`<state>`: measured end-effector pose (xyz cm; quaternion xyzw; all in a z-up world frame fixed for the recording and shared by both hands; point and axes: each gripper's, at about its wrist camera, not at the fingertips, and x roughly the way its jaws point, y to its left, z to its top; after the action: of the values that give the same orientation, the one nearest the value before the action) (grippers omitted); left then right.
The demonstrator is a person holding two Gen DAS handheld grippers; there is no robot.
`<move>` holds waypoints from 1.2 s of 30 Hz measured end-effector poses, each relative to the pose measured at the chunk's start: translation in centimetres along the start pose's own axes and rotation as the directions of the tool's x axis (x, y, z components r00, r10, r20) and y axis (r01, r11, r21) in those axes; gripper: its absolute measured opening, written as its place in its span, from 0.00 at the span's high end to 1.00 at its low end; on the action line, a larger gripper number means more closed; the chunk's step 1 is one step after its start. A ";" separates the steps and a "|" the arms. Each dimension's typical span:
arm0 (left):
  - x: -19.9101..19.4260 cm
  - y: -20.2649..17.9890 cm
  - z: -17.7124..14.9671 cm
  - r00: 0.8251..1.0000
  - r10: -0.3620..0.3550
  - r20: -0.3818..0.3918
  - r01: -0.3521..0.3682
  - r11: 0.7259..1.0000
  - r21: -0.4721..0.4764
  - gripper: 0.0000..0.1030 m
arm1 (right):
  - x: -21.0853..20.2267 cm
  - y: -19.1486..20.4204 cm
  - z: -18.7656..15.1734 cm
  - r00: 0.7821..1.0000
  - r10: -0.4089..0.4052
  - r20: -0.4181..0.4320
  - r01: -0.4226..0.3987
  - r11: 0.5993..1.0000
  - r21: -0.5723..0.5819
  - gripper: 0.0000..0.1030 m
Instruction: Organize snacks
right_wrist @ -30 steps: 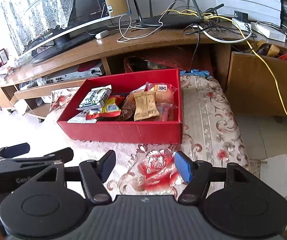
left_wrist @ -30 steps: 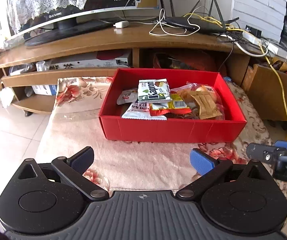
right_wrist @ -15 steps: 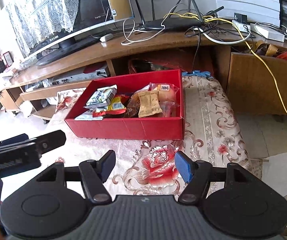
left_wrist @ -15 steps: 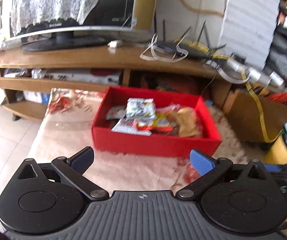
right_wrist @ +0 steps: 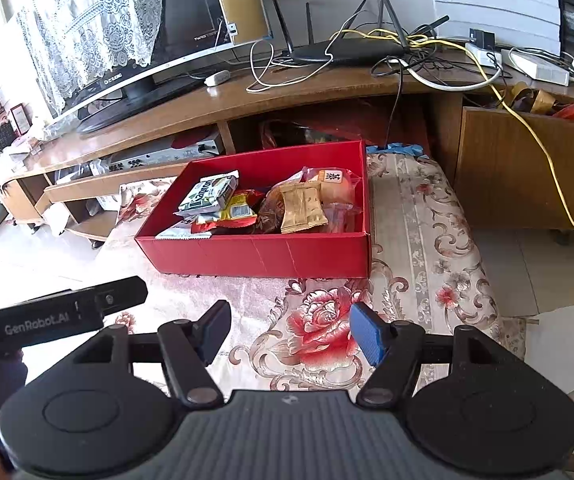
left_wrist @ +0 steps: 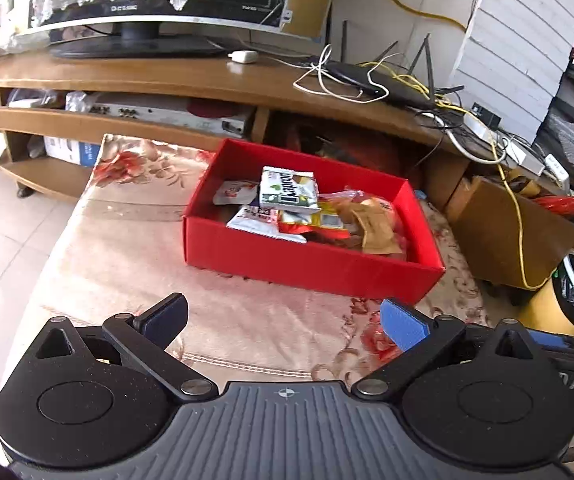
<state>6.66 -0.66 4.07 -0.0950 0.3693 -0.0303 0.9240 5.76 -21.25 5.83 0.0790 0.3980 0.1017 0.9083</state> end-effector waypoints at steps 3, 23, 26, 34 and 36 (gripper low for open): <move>-0.3 0.5 -0.1 0.999 -0.026 0.024 0.026 0.999 -0.026 0.00 | 0.1 0.0 -0.1 1.000 0.001 -0.005 -0.001 1.000 -0.004 0.36; -0.2 -2.5 -0.4 0.960 0.278 0.033 -0.279 0.942 0.184 0.00 | 0.2 0.2 -0.1 1.000 0.015 -0.011 -0.016 1.000 -0.016 0.36; -0.2 -3.0 -0.3 0.967 0.254 -0.002 -0.249 0.948 0.199 0.00 | 0.2 0.2 -0.2 1.000 0.018 -0.011 -0.018 1.000 -0.020 0.36; -0.2 -3.9 -0.9 0.977 0.212 0.001 -0.206 0.951 0.232 0.00 | 0.1 0.2 -0.2 1.000 0.017 -0.012 -0.017 1.000 -0.017 0.36; -0.2 -4.1 -1.1 0.977 0.214 0.002 -0.208 0.948 0.242 0.00 | 0.2 0.2 -0.2 1.000 0.017 -0.014 -0.017 1.000 -0.020 0.36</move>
<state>5.87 -4.78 4.23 0.0583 0.3820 0.0228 0.9220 5.71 -20.97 5.62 0.0725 0.4027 0.1139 0.9053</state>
